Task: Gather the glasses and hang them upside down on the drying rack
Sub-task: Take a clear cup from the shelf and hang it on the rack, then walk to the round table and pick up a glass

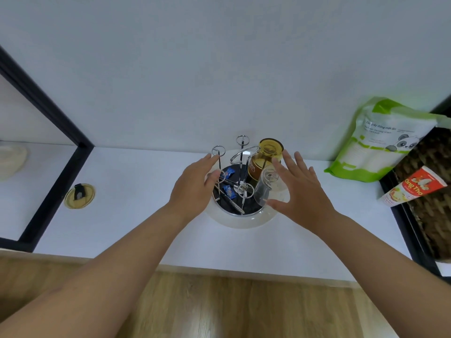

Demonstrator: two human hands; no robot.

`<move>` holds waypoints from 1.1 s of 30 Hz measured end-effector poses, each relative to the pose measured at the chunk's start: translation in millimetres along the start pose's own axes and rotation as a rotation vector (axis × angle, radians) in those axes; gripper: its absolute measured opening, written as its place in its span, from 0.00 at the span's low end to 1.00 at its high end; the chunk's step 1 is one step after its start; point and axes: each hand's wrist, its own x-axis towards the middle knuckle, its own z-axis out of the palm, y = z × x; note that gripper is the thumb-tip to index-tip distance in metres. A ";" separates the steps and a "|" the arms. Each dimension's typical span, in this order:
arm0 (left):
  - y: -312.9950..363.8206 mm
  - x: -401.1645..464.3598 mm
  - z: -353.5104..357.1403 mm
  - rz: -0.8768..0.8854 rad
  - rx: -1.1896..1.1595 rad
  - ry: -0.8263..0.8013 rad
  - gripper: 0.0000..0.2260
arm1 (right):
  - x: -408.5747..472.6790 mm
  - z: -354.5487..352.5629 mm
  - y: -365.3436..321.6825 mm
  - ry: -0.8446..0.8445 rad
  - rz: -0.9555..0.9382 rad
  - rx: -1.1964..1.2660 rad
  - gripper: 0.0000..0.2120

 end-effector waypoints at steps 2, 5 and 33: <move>6.0 -2.0 -8.7 0.007 0.003 0.015 0.21 | -0.6 -11.1 -4.1 -0.027 -0.011 0.022 0.48; 27.3 -3.6 -25.8 0.025 -0.020 0.032 0.20 | -1.3 -36.7 -14.4 -0.033 -0.030 0.037 0.47; 495.9 -194.7 -369.0 0.598 -0.155 0.286 0.22 | -205.0 -582.1 -196.2 0.579 -0.157 0.160 0.33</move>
